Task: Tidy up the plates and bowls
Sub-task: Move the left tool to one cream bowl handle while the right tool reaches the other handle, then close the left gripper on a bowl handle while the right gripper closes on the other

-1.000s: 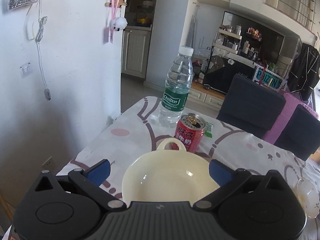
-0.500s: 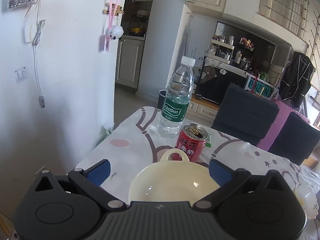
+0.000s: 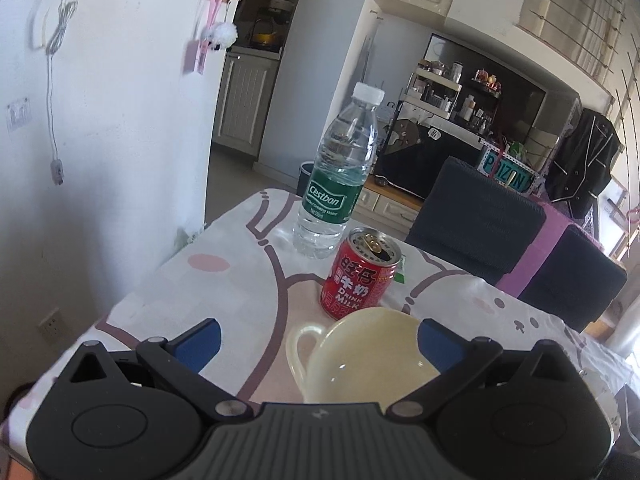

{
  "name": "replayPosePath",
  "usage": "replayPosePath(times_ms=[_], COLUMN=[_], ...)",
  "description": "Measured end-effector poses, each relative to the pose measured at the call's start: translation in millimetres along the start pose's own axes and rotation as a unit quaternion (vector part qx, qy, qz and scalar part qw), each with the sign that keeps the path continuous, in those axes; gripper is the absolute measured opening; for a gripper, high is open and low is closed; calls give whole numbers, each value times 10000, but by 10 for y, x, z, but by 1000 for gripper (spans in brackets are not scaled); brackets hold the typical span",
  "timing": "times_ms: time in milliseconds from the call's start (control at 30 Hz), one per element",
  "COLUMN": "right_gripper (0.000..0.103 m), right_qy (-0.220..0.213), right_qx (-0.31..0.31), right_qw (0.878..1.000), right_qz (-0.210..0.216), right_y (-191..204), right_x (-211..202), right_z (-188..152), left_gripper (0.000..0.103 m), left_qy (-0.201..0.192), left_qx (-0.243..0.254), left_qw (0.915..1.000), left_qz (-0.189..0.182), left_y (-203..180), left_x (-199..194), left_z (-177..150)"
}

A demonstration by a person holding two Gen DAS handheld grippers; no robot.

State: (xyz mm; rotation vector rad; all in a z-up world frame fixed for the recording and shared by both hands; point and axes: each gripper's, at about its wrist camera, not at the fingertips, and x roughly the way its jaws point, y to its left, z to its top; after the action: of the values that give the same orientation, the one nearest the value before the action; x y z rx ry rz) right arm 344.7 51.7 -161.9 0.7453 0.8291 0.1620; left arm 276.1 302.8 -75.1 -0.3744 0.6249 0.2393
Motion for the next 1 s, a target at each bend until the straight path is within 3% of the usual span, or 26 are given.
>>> replayPosePath(times_ms=[100, 233, 300, 400, 500, 567, 600, 800, 867, 967, 1000], right_gripper=[7, 0, 0, 6, 8, 51, 78, 71, 65, 53, 43], right_qy=[-49, -77, 139, 901, 955, 907, 893, 1142, 1277, 1402, 1451], right_qx=[-168, -459, -852, -1121, -1655, -1980, -2106, -2423, -2565, -2642, -2647], right_qw=[9998, 9988, 9963, 9890, 9813, 9759, 9728, 9634, 9580, 9541, 9533], right_qz=[-99, -176, 1, 359, 249, -157, -374, -134, -134, -155, -135], right_y=[-60, -58, 0, 29, 171, 253, 281, 262, 265, 271, 270], right_x=[98, 202, 314, 469, 558, 597, 620, 734, 759, 789, 806], right_z=[266, 637, 873, 1077, 1112, 1116, 1106, 1064, 1036, 1001, 994], left_gripper=[98, 84, 80, 67, 64, 58, 57, 44, 33, 24, 24], left_qy=[172, 642, 893, 1267, 1421, 1475, 1495, 1571, 1611, 1641, 1642], left_qx=[-312, -814, -885, -713, -652, -603, -591, -733, -853, -1006, -1039], left_qw=[9993, 9940, 9910, 9888, 9872, 9868, 9866, 9847, 9831, 9811, 9808], left_qz=[-151, -360, -459, -342, -328, -299, -292, -168, -161, -170, -193], left_y=[53, 109, 87, -11, -62, -78, -79, 15, 62, 110, 118], left_x=[132, 359, 472, 625, 707, 736, 745, 777, 785, 799, 803], left_z=[-3, -60, -106, -177, -224, -240, -247, -250, -253, -257, -256])
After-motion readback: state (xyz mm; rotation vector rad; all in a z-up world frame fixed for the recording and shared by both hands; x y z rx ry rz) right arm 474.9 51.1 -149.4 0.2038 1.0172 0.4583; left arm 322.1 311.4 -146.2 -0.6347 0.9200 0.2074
